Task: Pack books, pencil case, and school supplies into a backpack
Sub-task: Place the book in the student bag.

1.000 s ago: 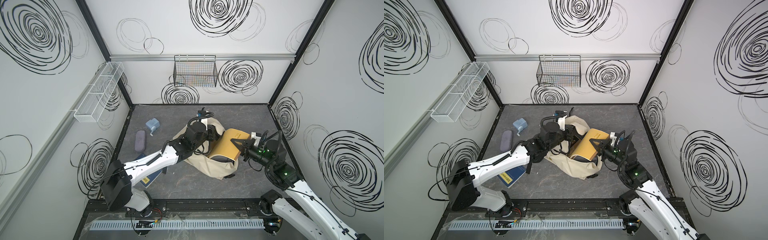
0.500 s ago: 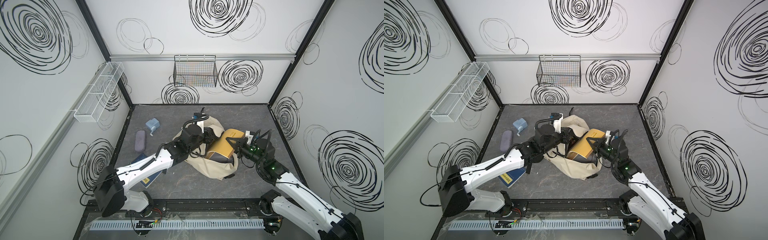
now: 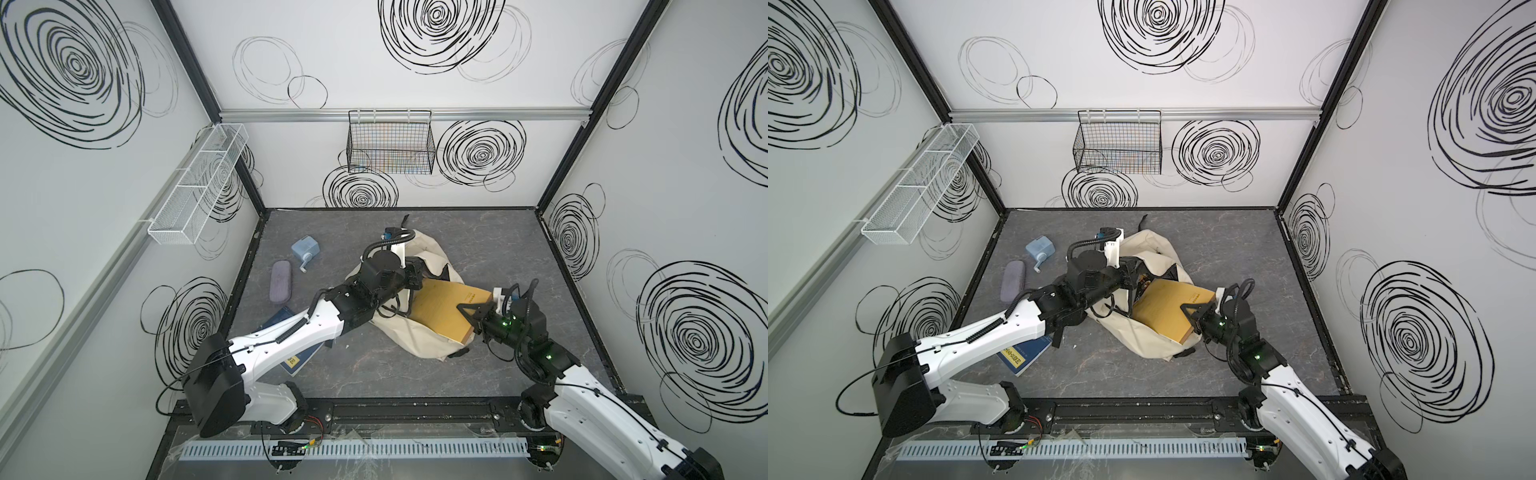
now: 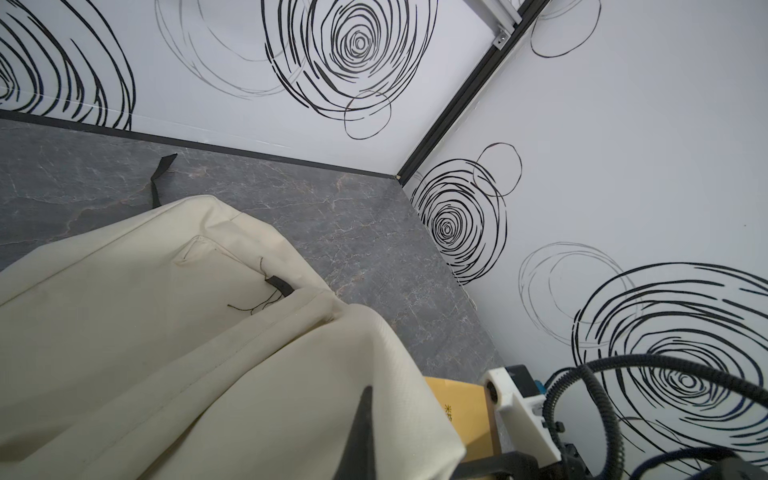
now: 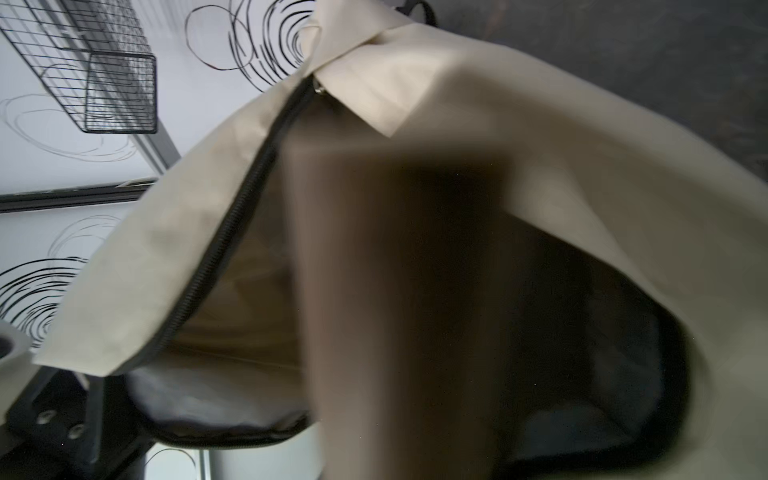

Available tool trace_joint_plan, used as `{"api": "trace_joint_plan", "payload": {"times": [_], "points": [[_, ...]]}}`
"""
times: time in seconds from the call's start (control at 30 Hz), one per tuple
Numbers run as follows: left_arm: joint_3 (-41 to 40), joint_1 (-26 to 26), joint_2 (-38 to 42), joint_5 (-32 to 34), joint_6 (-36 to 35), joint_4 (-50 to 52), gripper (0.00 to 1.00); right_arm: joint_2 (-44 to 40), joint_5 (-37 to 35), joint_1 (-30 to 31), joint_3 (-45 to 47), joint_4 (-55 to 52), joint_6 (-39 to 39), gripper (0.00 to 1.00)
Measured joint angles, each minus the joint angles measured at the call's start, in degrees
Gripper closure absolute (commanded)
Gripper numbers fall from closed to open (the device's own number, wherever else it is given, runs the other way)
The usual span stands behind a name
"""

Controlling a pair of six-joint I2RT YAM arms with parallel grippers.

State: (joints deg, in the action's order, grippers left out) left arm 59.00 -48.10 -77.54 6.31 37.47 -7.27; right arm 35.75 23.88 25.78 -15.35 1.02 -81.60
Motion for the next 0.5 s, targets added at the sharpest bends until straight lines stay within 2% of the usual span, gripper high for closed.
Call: {"api": "trace_joint_plan", "payload": {"times": [0.1,0.2,0.33,0.5], "points": [[0.00,-0.44,-0.26,0.09,-0.07,0.15,1.00,-4.79,-0.85,-0.11,3.39,-3.78,0.42,1.00],[0.02,-1.16,-0.81,0.09,-0.09,0.35,1.00,-6.10,-0.90,-0.31,5.95,-4.22,0.00,1.00],[0.04,-2.12,-1.36,0.13,-0.11,0.37,1.00,-2.29,-0.92,-0.31,5.99,-3.45,-0.17,1.00],[0.39,-2.82,-1.66,0.20,-0.13,0.81,1.00,6.80,-0.81,-0.31,3.41,0.44,0.00,1.00]]}}
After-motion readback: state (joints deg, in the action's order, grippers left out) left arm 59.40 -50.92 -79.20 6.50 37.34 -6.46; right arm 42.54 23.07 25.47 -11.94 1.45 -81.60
